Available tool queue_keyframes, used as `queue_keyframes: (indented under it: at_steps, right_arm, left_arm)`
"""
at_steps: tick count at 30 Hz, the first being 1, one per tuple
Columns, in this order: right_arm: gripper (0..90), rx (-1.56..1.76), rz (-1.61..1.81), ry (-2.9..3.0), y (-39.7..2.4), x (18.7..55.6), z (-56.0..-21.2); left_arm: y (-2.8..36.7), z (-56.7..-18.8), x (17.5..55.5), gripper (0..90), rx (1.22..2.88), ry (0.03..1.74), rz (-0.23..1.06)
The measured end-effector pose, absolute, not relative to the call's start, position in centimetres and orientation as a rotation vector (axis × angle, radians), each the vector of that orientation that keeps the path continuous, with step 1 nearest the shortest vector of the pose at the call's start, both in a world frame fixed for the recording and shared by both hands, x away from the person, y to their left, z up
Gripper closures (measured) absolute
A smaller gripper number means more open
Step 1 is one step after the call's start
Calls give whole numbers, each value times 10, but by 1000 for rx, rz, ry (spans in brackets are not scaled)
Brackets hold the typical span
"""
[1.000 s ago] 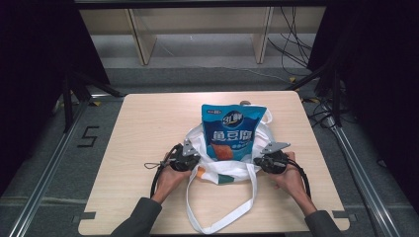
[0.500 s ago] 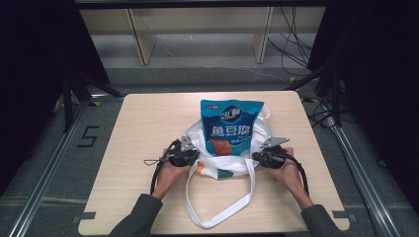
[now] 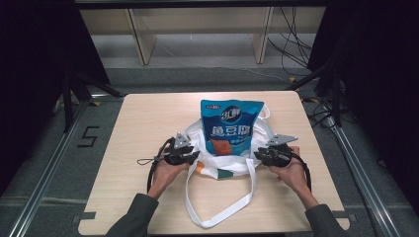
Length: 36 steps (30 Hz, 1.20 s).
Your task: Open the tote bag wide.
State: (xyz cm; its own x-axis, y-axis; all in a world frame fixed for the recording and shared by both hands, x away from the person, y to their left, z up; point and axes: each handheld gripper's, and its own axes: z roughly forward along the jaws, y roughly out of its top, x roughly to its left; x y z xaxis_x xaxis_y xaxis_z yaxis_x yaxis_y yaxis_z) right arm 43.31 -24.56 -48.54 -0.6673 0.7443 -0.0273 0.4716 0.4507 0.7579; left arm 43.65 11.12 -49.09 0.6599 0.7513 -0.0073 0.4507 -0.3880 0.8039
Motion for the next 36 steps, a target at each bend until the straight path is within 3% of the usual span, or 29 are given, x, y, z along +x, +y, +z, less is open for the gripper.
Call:
queue_keyframes:
  at_steps: [8,22,36]
  right_arm:
    - [601,1111,1100,2325,-244,429,-482]
    - [577,1045,1077,2314,-247,430,-479]
    - [478,1142,1169,2265,-250,426,-469]
  left_arm:
    - [117,-483,434,571,2018,937,437]
    - [124,-479,433,513,2011,955,432]
    - [129,-472,431,422,1971,982,407]
